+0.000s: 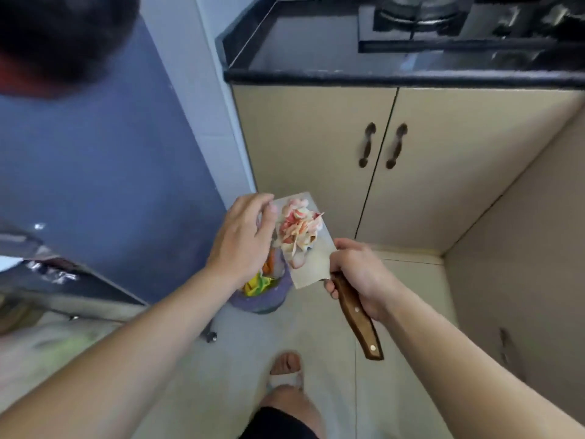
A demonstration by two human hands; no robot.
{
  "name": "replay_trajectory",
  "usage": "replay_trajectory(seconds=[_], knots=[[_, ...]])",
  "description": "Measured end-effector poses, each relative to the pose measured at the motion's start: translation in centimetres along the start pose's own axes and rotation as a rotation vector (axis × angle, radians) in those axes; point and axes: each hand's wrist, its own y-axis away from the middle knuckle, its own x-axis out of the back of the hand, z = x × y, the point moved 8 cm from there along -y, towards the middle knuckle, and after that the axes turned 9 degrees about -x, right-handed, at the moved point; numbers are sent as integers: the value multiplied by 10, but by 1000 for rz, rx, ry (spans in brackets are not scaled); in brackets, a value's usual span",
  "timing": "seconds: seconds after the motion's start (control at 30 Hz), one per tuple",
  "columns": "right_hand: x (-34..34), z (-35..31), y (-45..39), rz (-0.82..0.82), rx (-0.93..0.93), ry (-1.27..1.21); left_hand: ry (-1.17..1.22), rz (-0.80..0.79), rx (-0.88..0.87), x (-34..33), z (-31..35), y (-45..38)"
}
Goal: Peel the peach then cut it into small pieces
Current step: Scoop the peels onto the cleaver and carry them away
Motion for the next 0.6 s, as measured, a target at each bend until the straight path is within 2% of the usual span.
replay_trajectory(seconds=[0.1, 0.2, 0.33, 0.6], knots=[[-32, 12, -59, -7, -45, 52, -83, -108, -94, -45, -42, -5], [-57, 25, -106, -6, -85, 102, -124, -168, -89, -87, -91, -10], [-70, 40, -155, 10, -98, 147, -90, -145, 16, -122, -146, -13], [-84, 80, -220, 45, -136, 218, 8, -52, 188, -161, -215, -9]])
